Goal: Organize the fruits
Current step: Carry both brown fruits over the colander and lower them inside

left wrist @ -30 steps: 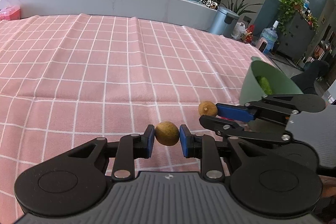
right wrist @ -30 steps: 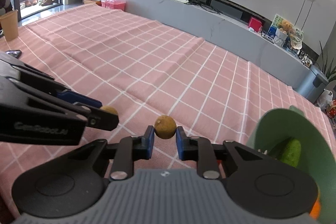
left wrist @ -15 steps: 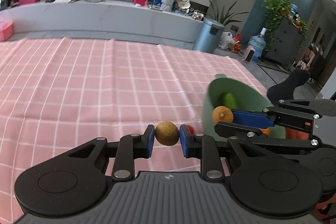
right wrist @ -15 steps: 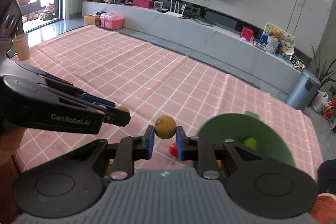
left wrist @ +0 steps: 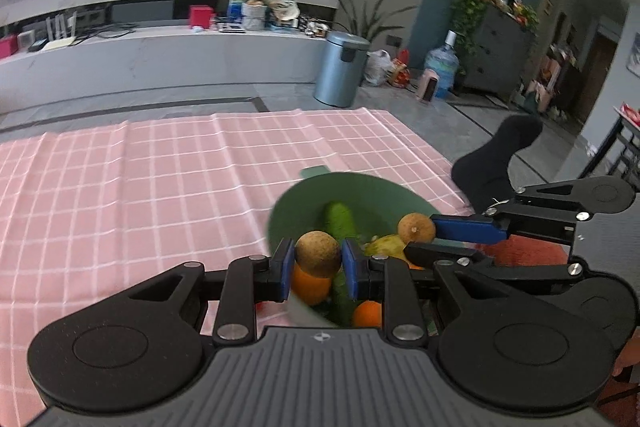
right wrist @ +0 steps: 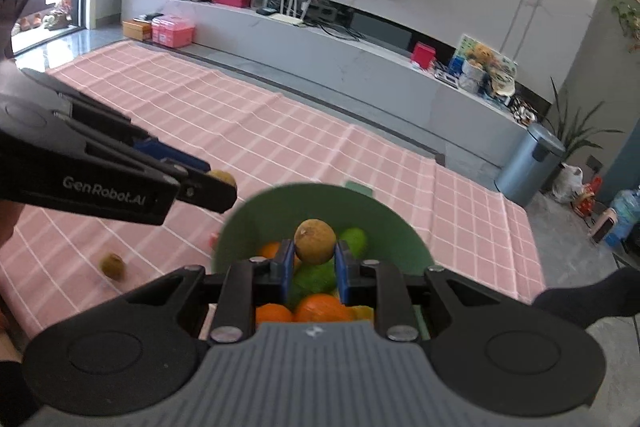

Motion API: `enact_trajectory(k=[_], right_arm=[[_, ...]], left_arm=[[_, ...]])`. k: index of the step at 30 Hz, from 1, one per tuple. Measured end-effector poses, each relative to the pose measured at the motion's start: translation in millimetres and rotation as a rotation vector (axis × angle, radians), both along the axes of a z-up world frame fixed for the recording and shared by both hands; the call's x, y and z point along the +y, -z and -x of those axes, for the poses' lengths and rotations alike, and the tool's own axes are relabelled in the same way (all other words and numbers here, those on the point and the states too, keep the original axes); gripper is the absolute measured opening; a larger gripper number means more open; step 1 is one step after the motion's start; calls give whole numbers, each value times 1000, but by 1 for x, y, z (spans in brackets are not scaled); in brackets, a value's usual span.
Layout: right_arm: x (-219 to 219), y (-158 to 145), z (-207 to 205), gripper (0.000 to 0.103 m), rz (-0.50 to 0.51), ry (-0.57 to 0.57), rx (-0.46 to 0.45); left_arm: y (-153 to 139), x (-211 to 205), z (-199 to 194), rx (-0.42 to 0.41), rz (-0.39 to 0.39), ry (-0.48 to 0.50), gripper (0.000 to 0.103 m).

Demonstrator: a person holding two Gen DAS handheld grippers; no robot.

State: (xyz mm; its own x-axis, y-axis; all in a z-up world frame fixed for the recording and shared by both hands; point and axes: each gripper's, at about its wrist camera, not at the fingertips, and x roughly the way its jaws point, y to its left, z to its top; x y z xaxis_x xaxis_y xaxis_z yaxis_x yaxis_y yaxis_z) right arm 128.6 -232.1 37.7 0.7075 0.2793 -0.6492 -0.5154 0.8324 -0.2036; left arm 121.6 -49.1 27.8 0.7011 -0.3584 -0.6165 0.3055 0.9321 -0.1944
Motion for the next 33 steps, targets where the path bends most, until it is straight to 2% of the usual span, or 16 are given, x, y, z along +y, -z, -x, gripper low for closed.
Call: enact_trajectory(k=[11, 23, 33], right_arm=[[-19, 28, -32, 17, 55, 20, 36], [-19, 50, -52, 17, 53, 40, 64], [-19, 56, -54, 18, 43, 48, 74]], left_arm=[[27, -34, -30, 69, -63, 41, 28], [45, -38, -48, 121, -101, 43, 28], [55, -40, -49, 151, -117, 57, 29]])
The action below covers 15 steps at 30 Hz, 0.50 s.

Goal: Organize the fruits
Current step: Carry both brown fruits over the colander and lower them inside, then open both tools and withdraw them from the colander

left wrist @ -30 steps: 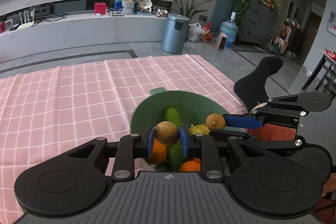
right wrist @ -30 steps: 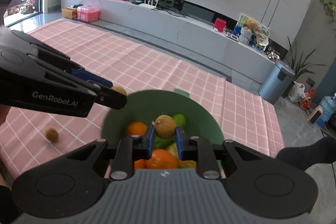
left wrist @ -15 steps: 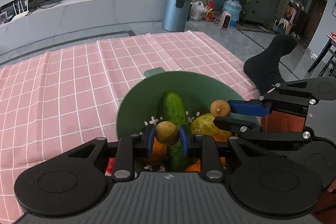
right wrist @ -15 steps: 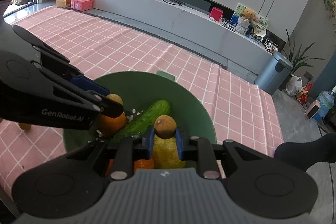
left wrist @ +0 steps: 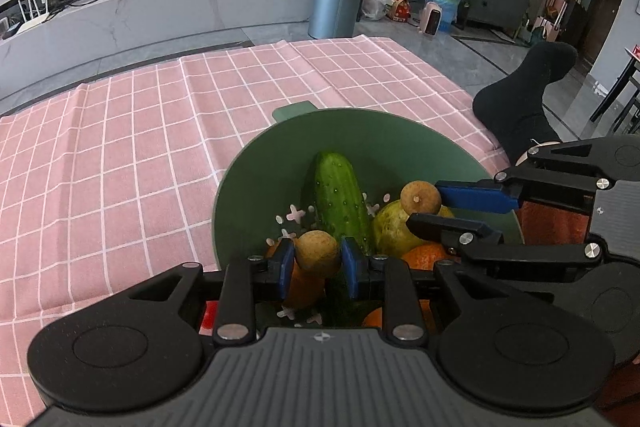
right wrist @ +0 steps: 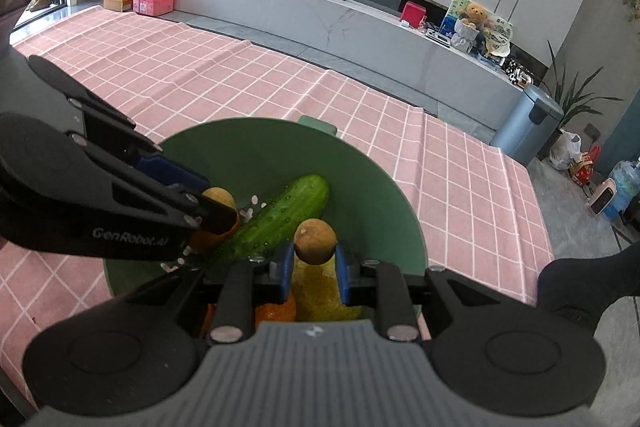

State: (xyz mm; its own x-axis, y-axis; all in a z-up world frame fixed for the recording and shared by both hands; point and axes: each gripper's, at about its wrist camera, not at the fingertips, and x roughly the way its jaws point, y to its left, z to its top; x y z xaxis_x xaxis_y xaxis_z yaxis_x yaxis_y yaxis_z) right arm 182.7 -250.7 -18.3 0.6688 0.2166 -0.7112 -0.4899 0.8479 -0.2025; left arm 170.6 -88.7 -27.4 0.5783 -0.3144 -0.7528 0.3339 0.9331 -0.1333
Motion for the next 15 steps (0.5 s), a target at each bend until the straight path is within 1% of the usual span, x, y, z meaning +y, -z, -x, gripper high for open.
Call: enact_trajectory(k=[3, 6, 7, 8, 11, 15], right_arm=[[0, 0, 1, 18, 4, 4, -5], [1, -2, 3, 19, 15, 1, -11], [3, -3, 3, 23, 22, 2, -14], [4, -3, 3, 30, 34, 7, -24], [4, -8, 7, 39, 33, 10, -38], [5, -16, 14, 40, 27, 7, -53]], left_arm=[[-2, 0, 2, -10, -10, 6, 30], [-8, 0, 5, -31, -8, 0, 38], [-10, 0, 6, -39, -5, 0, 44], [-13, 1, 8, -46, -3, 3, 49], [-22, 5, 13, -62, -8, -1, 51], [-35, 9, 23, -68, -23, -1, 51]])
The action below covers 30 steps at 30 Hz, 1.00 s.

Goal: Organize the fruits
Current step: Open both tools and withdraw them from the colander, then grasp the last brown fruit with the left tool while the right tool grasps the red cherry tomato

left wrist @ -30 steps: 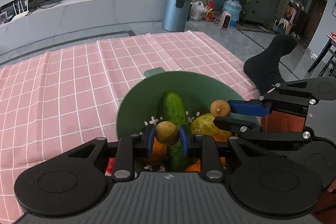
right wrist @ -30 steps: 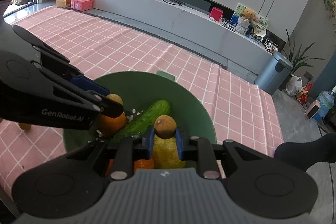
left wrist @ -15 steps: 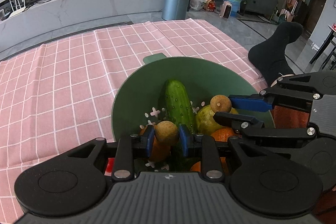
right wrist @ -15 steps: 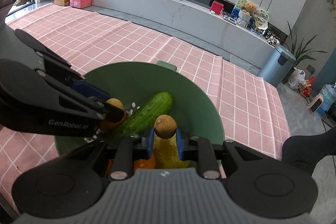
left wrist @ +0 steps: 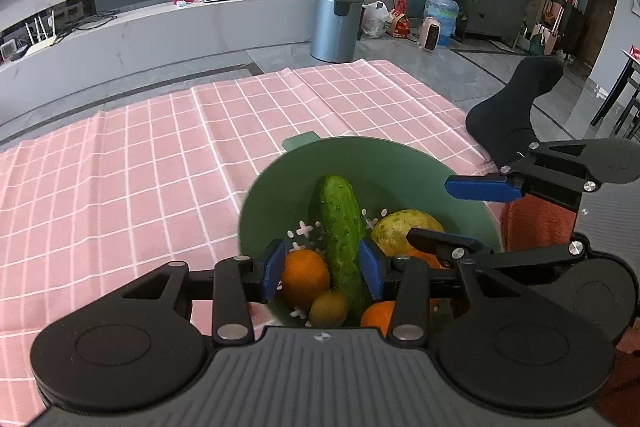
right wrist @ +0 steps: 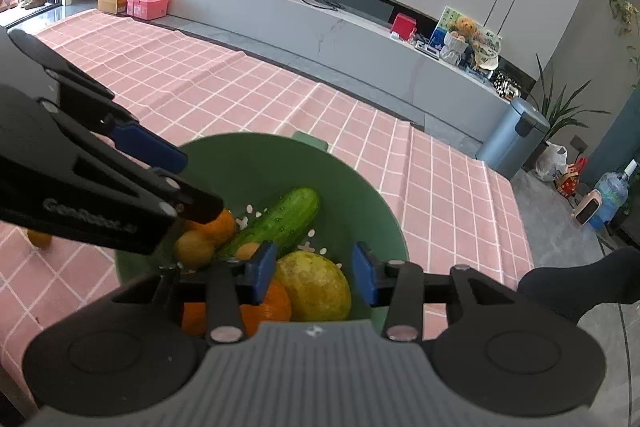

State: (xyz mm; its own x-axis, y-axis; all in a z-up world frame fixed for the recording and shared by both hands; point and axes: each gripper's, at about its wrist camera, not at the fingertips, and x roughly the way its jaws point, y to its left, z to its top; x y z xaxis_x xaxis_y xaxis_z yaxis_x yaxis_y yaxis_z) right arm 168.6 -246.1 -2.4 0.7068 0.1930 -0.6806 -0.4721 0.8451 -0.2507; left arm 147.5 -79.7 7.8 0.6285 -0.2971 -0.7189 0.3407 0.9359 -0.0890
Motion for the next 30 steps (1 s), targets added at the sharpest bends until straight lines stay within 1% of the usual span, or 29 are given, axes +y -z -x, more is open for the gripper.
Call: enact_trajectory(k=[5, 11, 14, 18, 24, 28, 30], right_arm=[[6, -15, 14, 52, -45, -23, -13], [19, -29, 28, 54, -120, -60, 15], [29, -30, 35, 54, -137, -90, 26], [45, -29, 44, 54, -128, -144, 38], [65, -23, 52, 54, -72, -236, 50], [73, -20, 52, 54, -28, -269, 49], [74, -19, 50, 53, -13, -277, 42]], left_arm=[[-16, 10, 18, -9, -31, 9, 51], [-24, 32, 39, 11, -35, -12, 51], [-22, 47, 48, 26, -28, -35, 55], [-17, 67, 59, 43, -16, -43, 55], [-3, 89, 70, 59, -23, -58, 55], [8, 96, 74, 78, -15, -55, 55], [17, 98, 72, 103, -16, -50, 55]])
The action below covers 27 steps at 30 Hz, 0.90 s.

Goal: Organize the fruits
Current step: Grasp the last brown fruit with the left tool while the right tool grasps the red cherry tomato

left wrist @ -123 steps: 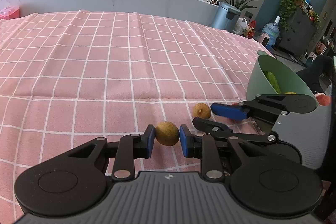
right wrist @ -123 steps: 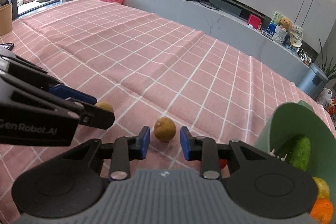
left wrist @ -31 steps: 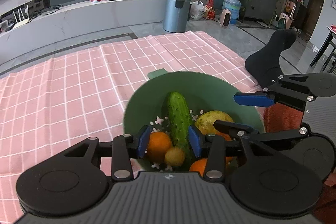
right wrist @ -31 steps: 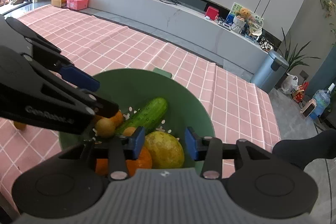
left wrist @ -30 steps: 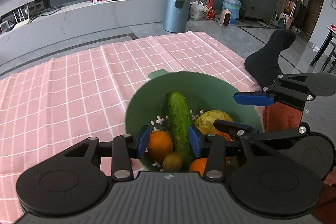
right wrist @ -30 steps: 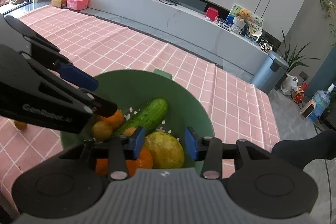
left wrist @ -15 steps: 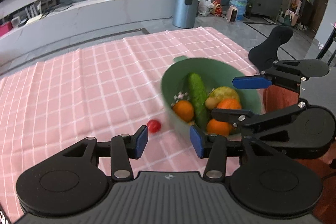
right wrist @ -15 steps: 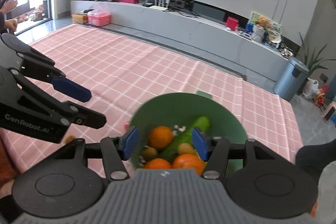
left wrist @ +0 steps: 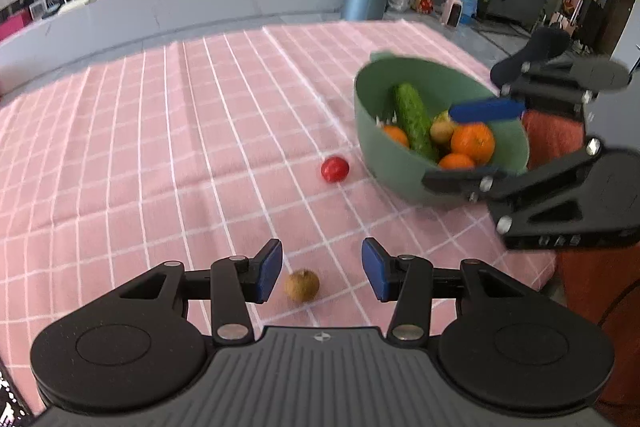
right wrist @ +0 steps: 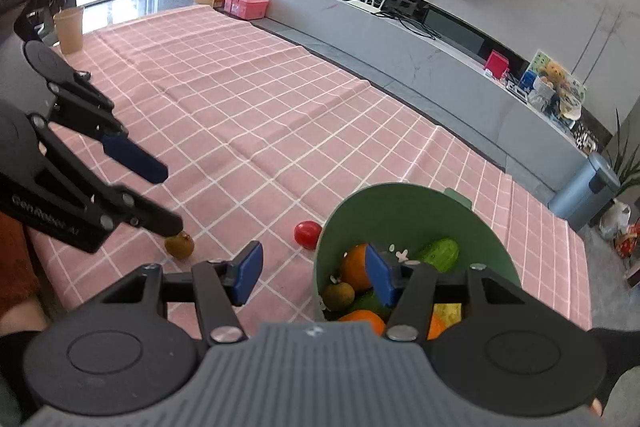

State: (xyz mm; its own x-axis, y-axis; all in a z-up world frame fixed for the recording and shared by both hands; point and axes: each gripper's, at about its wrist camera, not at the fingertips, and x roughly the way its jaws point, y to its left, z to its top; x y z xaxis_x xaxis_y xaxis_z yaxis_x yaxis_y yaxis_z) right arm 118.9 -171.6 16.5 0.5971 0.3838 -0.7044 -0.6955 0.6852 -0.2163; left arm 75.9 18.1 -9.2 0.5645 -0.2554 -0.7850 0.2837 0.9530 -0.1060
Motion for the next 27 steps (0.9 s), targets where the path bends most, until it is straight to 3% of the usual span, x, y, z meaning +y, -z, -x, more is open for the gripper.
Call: enact_trajectory(k=[5, 10, 15, 20, 27], right_arm=[[4, 0, -5, 53, 20, -21, -11], [15, 5, -10, 52, 63, -70, -25], [26, 11, -13, 47, 85, -127, -30], [39, 17, -14, 45, 152, -206, -56], [56, 27, -22, 38, 269, -317, -76]], left_arm=[[23, -1, -4, 71, -30, 3, 55], [38, 5, -8, 105, 2, -5, 55], [49, 9, -12, 131, 21, -30, 46], [52, 7, -16, 133, 7, -26, 29], [51, 12, -19, 124, 33, -43, 29]])
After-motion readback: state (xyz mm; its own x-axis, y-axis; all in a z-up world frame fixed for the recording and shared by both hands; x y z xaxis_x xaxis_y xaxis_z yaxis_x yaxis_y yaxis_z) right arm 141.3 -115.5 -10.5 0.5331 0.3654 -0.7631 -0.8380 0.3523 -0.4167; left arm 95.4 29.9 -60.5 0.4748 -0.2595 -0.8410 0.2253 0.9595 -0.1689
